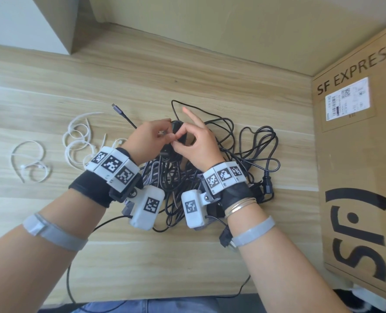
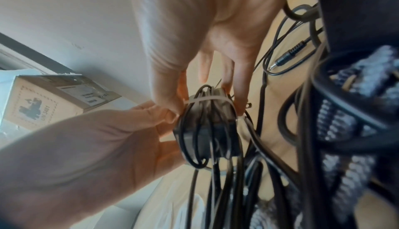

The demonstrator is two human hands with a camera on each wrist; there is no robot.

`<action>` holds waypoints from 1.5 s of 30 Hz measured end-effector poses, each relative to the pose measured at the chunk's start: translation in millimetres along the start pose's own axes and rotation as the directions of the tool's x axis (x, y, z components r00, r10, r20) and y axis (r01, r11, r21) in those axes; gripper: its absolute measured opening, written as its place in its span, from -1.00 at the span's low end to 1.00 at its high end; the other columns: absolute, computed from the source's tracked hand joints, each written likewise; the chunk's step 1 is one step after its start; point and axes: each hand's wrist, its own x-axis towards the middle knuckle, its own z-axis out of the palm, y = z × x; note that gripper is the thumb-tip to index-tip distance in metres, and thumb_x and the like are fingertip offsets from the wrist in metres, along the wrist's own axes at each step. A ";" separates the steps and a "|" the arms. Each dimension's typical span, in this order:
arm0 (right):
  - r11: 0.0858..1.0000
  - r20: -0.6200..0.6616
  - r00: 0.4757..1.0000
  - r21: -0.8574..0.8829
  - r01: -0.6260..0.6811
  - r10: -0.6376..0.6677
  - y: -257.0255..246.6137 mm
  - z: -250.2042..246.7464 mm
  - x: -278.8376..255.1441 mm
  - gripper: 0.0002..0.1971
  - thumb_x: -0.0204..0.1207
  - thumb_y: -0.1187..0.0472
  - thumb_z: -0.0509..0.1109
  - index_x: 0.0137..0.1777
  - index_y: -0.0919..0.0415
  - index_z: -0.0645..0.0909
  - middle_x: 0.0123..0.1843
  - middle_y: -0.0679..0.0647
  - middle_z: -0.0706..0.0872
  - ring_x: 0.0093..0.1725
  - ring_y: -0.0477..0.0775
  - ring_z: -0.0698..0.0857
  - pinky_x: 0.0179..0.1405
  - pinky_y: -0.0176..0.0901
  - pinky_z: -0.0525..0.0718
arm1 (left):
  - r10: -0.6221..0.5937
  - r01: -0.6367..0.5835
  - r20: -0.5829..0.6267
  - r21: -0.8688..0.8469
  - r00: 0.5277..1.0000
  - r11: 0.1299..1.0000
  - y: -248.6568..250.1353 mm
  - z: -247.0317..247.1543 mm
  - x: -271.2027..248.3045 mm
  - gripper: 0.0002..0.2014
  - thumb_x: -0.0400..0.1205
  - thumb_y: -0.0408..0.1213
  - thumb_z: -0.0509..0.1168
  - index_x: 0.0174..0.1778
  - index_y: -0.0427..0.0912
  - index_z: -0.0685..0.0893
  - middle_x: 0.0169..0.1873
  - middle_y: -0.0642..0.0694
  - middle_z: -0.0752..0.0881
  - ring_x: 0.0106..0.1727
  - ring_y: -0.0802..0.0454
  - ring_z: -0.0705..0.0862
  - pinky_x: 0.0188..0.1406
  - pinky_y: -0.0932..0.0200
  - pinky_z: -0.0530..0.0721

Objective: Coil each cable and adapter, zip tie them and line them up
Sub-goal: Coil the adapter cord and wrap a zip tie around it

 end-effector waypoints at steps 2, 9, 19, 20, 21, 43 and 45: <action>1.000 0.018 1.000 0.016 0.020 -0.020 -1.8 -1.8 1.1 -0.80 0.36 0.36 0.50 -0.34 0.16 0.54 0.46 0.06 0.56 0.40 -0.19 0.51 0.35 -0.65 0.25 | 0.006 -0.005 -0.025 0.029 1.000 1.000 1.6 -0.6 0.8 -0.69 0.63 -0.34 0.25 -0.45 -0.08 0.44 -0.11 -0.08 0.59 -0.15 -0.07 0.61 0.00 -0.07 0.61; 0.998 0.072 0.997 0.057 0.004 -0.008 0.2 -4.0 1.1 -0.79 0.39 0.36 0.50 -0.35 0.19 0.52 0.39 -0.01 0.63 0.07 -0.56 0.56 0.22 -0.61 0.35 | -0.003 0.009 -0.082 0.074 0.997 0.997 4.9 0.2 -3.5 -0.72 0.61 -0.35 0.27 -0.44 -0.13 0.46 -0.29 -0.29 0.66 -0.45 -0.09 0.52 -0.41 0.12 0.49; 0.993 0.189 0.981 0.098 -0.065 0.045 -7.0 -8.1 9.0 -0.75 0.40 0.17 0.53 -0.12 -0.21 0.57 0.45 -0.14 0.53 0.46 -0.10 0.48 0.56 0.05 0.32 | -0.056 0.055 -0.003 -0.104 0.998 0.993 10.8 -13.8 -8.9 -0.73 0.65 -0.26 0.23 -0.39 -0.08 0.48 -0.25 -0.18 0.74 -0.03 -0.32 0.72 -0.04 -0.26 0.72; 0.994 0.198 0.979 0.089 -0.064 0.046 -7.8 -8.0 9.5 -0.71 0.37 0.13 0.54 -0.09 -0.28 0.55 0.48 -0.14 0.49 0.48 -0.09 0.45 0.57 0.08 0.31 | -0.051 0.050 -0.008 -0.105 0.999 0.993 12.1 -16.0 -8.8 -0.73 0.66 -0.26 0.23 -0.39 -0.07 0.47 -0.11 -0.26 0.74 0.04 -0.32 0.71 -0.04 -0.26 0.72; 0.995 0.201 0.978 0.081 -0.065 0.048 -8.5 -7.6 10.0 -0.67 0.34 0.10 0.55 -0.05 -0.32 0.54 0.51 -0.13 0.44 0.51 -0.09 0.42 0.57 0.10 0.29 | -0.048 0.046 -0.015 -0.111 0.999 0.993 13.6 -18.5 -8.5 -0.73 0.66 -0.26 0.23 -0.39 -0.07 0.47 0.01 -0.31 0.72 0.08 -0.31 0.70 -0.04 -0.26 0.72; 0.977 0.212 0.955 -0.001 -0.213 0.209 -46.1 -10.8 62.9 -0.15 0.43 0.05 0.52 0.62 -0.07 0.07 0.48 0.13 0.49 0.32 -0.02 0.61 0.42 0.05 0.51 | -0.062 -0.009 -0.153 -0.423 0.986 0.906 8.4 -74.8 29.3 -0.71 0.72 -0.39 0.07 -0.36 -0.17 0.34 0.15 -0.19 0.56 -0.04 -0.05 0.64 -0.07 -0.07 0.77; 0.965 0.238 0.942 0.055 -0.256 0.236 -48.3 -7.1 68.8 -0.19 0.48 0.11 0.48 0.62 -0.02 0.08 0.29 0.17 0.68 0.17 0.03 0.72 0.31 0.04 0.62 | -0.066 -0.005 -0.153 -0.422 0.986 0.906 7.9 -79.4 33.9 -0.71 0.72 -0.38 0.07 -0.36 -0.17 0.34 0.15 -0.27 0.56 0.05 -0.15 0.64 0.03 -0.18 0.71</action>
